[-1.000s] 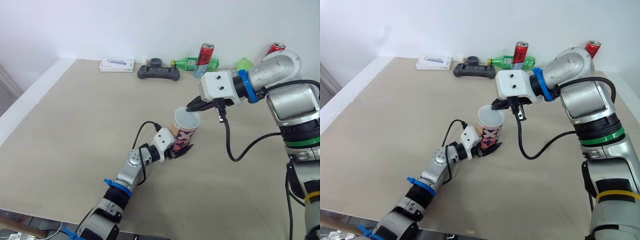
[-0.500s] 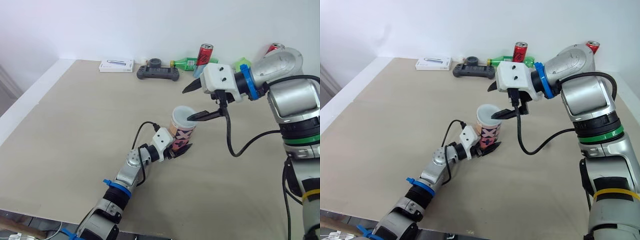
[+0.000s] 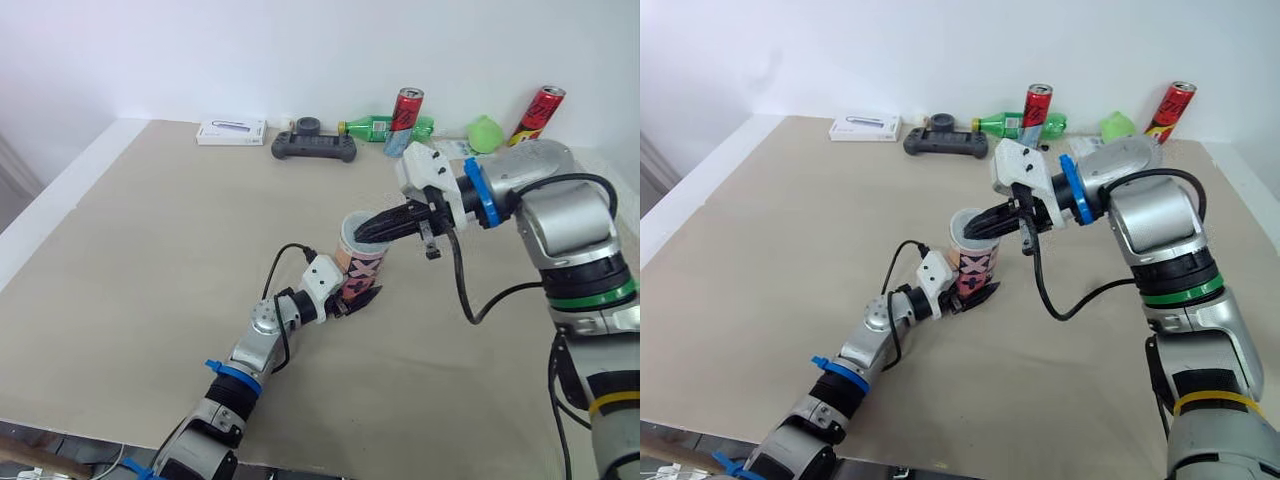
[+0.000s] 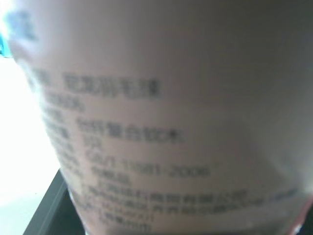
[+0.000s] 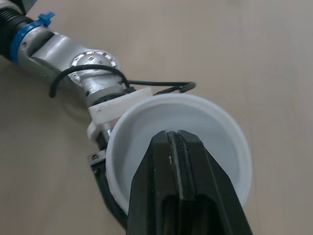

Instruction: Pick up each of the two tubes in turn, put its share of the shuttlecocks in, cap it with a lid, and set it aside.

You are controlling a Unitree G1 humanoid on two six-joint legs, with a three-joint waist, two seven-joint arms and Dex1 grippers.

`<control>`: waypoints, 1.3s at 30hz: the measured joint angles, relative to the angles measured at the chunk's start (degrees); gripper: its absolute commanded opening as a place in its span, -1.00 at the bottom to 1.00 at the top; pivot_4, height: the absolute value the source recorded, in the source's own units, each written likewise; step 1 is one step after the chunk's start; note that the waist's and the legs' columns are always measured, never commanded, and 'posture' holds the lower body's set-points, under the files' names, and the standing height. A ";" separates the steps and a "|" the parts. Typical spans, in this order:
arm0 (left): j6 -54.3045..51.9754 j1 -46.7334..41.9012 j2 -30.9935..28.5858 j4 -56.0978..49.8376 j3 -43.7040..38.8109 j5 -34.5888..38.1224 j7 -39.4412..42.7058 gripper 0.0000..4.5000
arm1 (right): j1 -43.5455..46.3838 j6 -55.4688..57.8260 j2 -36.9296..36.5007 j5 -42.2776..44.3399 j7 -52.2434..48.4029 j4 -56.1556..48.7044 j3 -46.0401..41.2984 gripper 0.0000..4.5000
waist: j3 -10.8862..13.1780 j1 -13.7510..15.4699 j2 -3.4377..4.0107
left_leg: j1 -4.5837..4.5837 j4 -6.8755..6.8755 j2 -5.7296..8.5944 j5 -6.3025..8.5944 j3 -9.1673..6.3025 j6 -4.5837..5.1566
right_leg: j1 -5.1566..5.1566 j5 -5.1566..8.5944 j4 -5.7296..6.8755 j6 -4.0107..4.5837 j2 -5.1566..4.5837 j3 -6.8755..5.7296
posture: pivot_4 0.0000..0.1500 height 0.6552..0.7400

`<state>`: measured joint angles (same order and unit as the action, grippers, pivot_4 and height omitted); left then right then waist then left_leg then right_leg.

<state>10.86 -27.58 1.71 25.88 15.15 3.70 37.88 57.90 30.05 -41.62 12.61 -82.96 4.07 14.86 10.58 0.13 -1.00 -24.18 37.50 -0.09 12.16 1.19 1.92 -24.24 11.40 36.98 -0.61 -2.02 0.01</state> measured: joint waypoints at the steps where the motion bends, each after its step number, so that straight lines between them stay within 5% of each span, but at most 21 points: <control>1: -0.08 0.03 -0.02 0.00 -0.06 0.00 -0.13 0.35 | 0.16 -0.50 0.34 -0.31 0.38 0.66 0.17 -0.98 | -0.01 0.00 -0.01 | 0.03 0.02 -0.06 -0.01 0.02 0.00 | 0.00 -0.02 0.00 0.10 0.06 0.01 | 1.00 0.99; 17: -1.16 0.78 -0.27 0.07 0.15 -0.48 -0.98 0.35 | -0.91 -3.43 -1.05 -5.52 0.70 -1.06 3.62 -0.98 | -0.80 0.16 -0.14 | 0.96 -0.14 -0.56 0.14 -0.10 -0.24 | 0.80 0.41 -0.06 0.78 0.62 -0.07 | 1.00 0.99; 24: -1.14 1.30 -0.97 -1.62 0.33 -0.21 0.25 0.35 | -9.19 8.82 0.32 5.84 8.22 -6.52 -10.01 -0.98 | -0.75 0.29 -0.18 | 0.61 -0.22 -0.57 0.22 -0.14 -0.32 | 0.50 0.40 -0.04 0.53 0.64 -0.05 | 1.00 0.99; 27: -1.21 1.52 -1.37 -2.26 0.31 0.17 0.91 0.35 | -20.20 15.22 0.07 12.35 15.28 -18.60 -22.98 -0.98 | -0.77 0.79 -0.25 | 0.15 -0.20 -0.55 0.23 -0.33 -0.30 | 0.30 0.52 -0.05 0.42 0.69 -0.14 | 1.00 0.99; 29: -1.17 1.57 -2.77 -2.98 -0.41 0.94 1.43 0.35 | -29.19 19.71 0.32 15.74 19.59 -25.12 -28.23 -0.66 | -0.76 0.61 -0.19 | 0.05 -0.17 -0.58 0.31 -0.36 -0.33 | 0.10 0.55 0.04 0.42 0.74 -0.11 | 1.00 0.99; 33: -2.49 1.09 -5.38 -3.27 -0.54 2.14 4.31 1.00 | -40.65 24.18 5.25 20.65 29.52 -35.69 -38.54 0.04 | -0.75 0.14 -0.16 | 0.11 -0.14 -0.67 0.28 -0.24 -0.35 | 0.04 0.42 0.08 0.46 0.91 -0.05 | 1.00 0.99; 37: -4.77 1.00 -9.35 -3.45 -1.98 3.79 7.82 1.00 | -52.37 21.08 11.05 19.64 36.62 -42.66 -36.08 0.85 | -0.71 -0.01 -0.14 | 0.15 -0.10 -0.90 0.23 -0.28 -0.39 | 0.01 0.49 0.08 0.72 1.13 -0.14 | 1.00 0.99; 39: -6.42 1.01 -11.16 -4.57 -2.25 4.72 10.33 1.00 | -57.67 15.50 14.61 15.60 40.42 -43.60 -30.80 0.97 | -0.71 0.01 -0.15 | 0.16 -0.09 -0.93 0.21 -0.28 -0.40 | 0.03 0.50 0.08 0.76 1.15 -0.17 | 1.00 0.99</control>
<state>4.44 -26.56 -9.46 21.30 12.90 8.43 48.21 0.23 45.55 -27.01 28.21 -42.53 -39.52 -15.94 9.86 0.14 -1.15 -24.02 37.41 -1.02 12.37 0.90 1.52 -24.21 11.90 37.06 0.15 -0.87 -0.15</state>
